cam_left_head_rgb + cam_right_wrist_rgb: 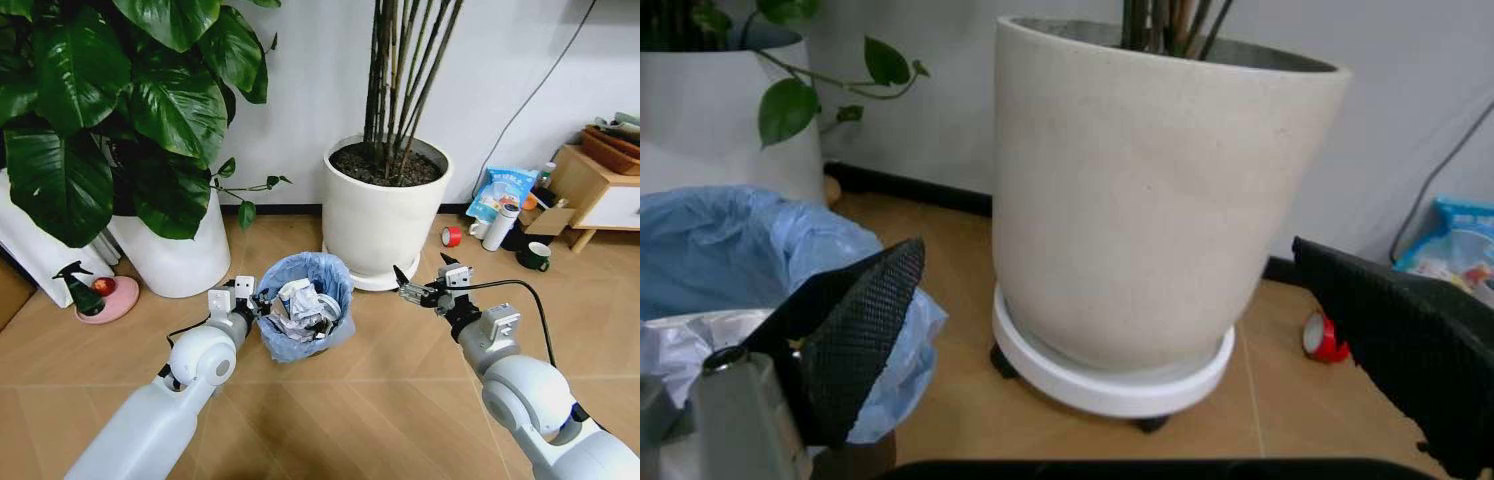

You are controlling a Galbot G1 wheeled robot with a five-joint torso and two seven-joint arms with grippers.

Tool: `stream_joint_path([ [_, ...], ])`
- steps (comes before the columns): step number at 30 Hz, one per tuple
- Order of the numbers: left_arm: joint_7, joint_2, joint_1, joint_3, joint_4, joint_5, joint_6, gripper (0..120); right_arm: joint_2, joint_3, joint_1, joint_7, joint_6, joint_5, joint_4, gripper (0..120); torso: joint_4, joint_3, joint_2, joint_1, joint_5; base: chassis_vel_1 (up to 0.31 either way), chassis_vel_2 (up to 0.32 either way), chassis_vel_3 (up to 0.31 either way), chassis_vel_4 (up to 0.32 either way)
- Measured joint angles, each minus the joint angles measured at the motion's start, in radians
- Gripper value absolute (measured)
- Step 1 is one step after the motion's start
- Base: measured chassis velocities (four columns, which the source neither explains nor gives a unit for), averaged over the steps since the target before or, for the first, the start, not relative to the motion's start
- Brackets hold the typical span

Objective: Pick up the trash bin and place the garbage on the floor into it.

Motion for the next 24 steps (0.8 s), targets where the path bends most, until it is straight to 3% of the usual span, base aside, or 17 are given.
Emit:
stream_joint_path([
  [9, -0.042, -0.003, 0.002, -0.002, 0.014, 0.001, 0.0, 0, 0.0, -0.005, 0.008, -0.003, 0.023, 0.014, -0.01, 100, 0.0005, 0.0, 0.0, 0.0, 0.0002, 0.285, -0.284, -0.281, 0.265],
  [13, -0.159, -0.011, 0.003, -0.017, 0.034, -0.021, 0.028, 0, 0.004, 0.015, 0.013, -0.002, 0.029, 0.019, -0.027, 100, 0.0004, -0.001, 0.0, -0.001, 0.0007, 0.196, -0.152, -0.203, 0.163],
  [15, -0.229, -0.019, 0.005, -0.033, 0.06, -0.045, 0.035, 0, 0.006, 0.032, 0.011, -0.002, 0.037, 0.02, -0.04, 100, 0.0005, 0.0, 0.0, -0.001, -0.0002, 0.035, -0.035, -0.023, 0.023],
  [24, -0.364, -0.053, 0.004, -0.097, 0.156, -0.094, 0.039, 0, 0.016, 0.063, -0.005, -0.003, 0.053, 0.019, -0.062, 100, 0.0006, 0.0, 0.0, 0.0, 0.0006, -0.054, 0.04, 0.065, -0.043],
])
